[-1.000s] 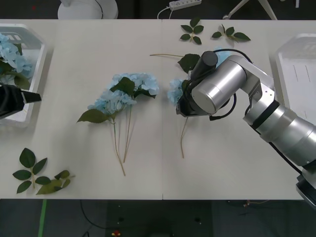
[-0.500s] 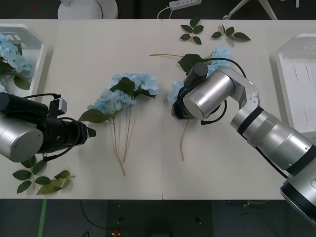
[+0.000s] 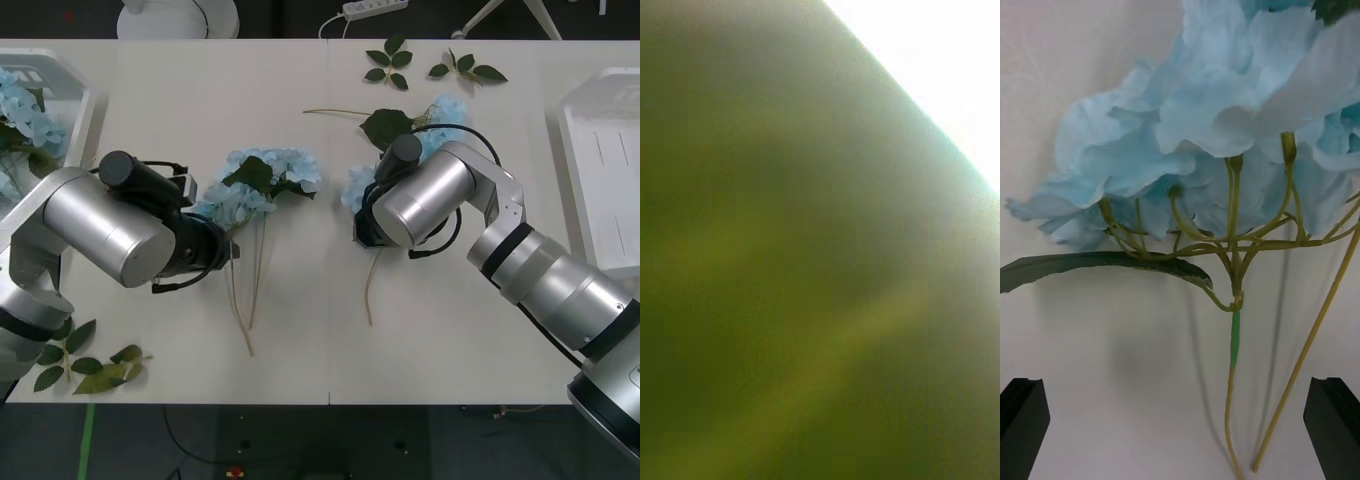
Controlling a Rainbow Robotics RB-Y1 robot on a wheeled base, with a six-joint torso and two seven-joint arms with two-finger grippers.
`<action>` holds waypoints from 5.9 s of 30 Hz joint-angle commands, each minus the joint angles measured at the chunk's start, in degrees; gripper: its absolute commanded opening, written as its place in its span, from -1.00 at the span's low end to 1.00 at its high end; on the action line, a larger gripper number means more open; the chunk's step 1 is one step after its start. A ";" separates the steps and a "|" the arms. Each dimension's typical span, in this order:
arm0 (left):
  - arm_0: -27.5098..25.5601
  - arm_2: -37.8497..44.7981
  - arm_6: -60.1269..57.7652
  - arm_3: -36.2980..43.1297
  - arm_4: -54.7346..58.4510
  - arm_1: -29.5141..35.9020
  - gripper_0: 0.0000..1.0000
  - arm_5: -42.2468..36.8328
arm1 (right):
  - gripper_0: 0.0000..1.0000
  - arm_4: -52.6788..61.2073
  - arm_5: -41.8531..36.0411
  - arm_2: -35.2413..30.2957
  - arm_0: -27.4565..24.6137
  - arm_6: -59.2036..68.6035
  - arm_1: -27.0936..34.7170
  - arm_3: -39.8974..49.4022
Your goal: Place the red flowers into the right box and the blue flowers into the left box. If a person shows an open palm, hand one flower to the person first, then continue sorting.
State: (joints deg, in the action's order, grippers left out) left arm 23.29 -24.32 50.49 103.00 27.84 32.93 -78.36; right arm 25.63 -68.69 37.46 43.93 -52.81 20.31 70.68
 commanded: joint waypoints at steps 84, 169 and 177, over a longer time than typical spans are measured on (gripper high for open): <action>4.21 18.96 31.68 -23.81 -4.28 33.96 -1.00 -0.13 | -1.00 71.05 53.83 -1.33 8.81 -61.54 12.30 24.51; -8.27 31.97 71.76 2.73 65.33 0.56 1.00 18.42 | -1.00 72.11 65.17 6.49 10.04 -61.45 7.11 22.49; -5.98 26.52 71.67 2.64 65.41 -3.22 1.00 24.40 | -1.00 72.11 65.17 6.49 10.13 -61.36 7.20 22.49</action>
State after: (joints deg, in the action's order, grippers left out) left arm 14.18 6.14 120.74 105.34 93.15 30.64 -57.32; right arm 97.23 -4.15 43.48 50.97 -113.54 28.73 92.56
